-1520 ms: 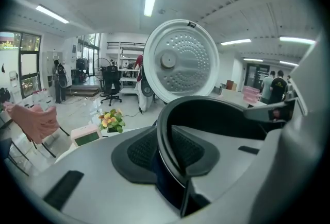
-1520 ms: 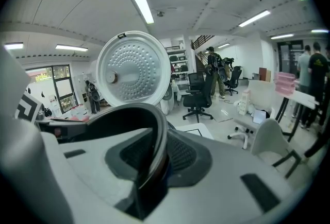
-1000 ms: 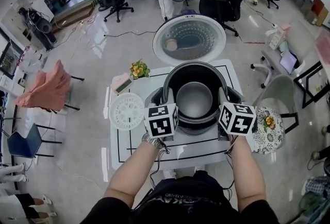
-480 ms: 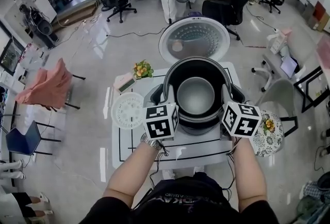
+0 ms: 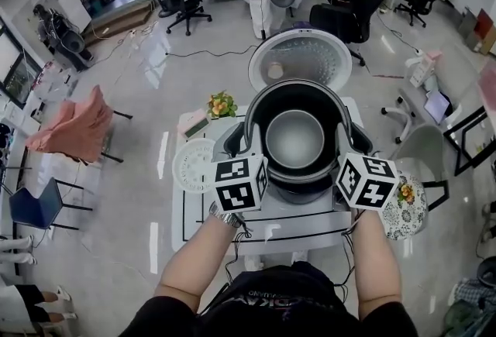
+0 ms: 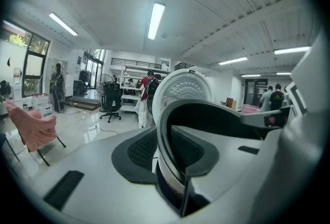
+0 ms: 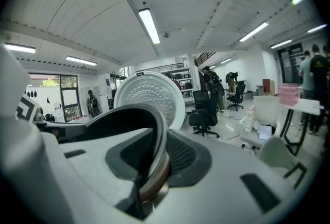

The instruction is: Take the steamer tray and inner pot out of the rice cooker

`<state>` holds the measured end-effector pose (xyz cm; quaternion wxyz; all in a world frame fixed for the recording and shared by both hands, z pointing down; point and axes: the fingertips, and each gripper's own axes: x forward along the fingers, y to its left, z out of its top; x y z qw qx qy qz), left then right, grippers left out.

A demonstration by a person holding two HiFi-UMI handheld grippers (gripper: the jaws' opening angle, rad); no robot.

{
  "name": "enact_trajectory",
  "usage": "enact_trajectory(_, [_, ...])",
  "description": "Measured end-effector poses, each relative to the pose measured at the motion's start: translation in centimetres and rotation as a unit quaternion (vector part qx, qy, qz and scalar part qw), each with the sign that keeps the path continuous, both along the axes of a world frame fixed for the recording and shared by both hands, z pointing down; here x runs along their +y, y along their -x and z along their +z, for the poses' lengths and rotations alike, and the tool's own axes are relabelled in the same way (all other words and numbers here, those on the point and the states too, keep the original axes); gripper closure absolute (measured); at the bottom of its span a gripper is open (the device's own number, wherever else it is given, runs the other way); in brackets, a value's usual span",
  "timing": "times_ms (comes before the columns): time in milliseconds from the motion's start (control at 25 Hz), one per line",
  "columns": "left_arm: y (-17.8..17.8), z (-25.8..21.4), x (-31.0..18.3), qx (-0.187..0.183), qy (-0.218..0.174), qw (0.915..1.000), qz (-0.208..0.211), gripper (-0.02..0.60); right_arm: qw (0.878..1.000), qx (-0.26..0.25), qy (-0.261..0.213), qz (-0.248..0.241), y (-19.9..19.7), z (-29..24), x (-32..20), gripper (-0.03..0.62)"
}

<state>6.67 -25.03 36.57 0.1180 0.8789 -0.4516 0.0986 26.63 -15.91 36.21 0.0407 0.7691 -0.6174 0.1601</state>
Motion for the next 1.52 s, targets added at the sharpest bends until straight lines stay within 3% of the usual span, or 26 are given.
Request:
enact_trajectory(640, [5.8,-3.3,-0.5,0.016,-0.029,0.9978,-0.058,0.495,0.998,0.012,-0.031,-0.058,4.9,-3.3,-2.6,0.51])
enact_trajectory(1080, [17.1,-3.8,-0.2,0.011,-0.041,0.9872,-0.154,0.495,0.987,0.003,-0.035,-0.159,15.3,-3.2,-6.7,0.51])
enact_trajectory(1520, [28.7,-0.5,2.6,-0.013,-0.016,0.9708,-0.239,0.494,0.969,-0.014,-0.006,-0.247,26.7,0.5,-7.9,0.51])
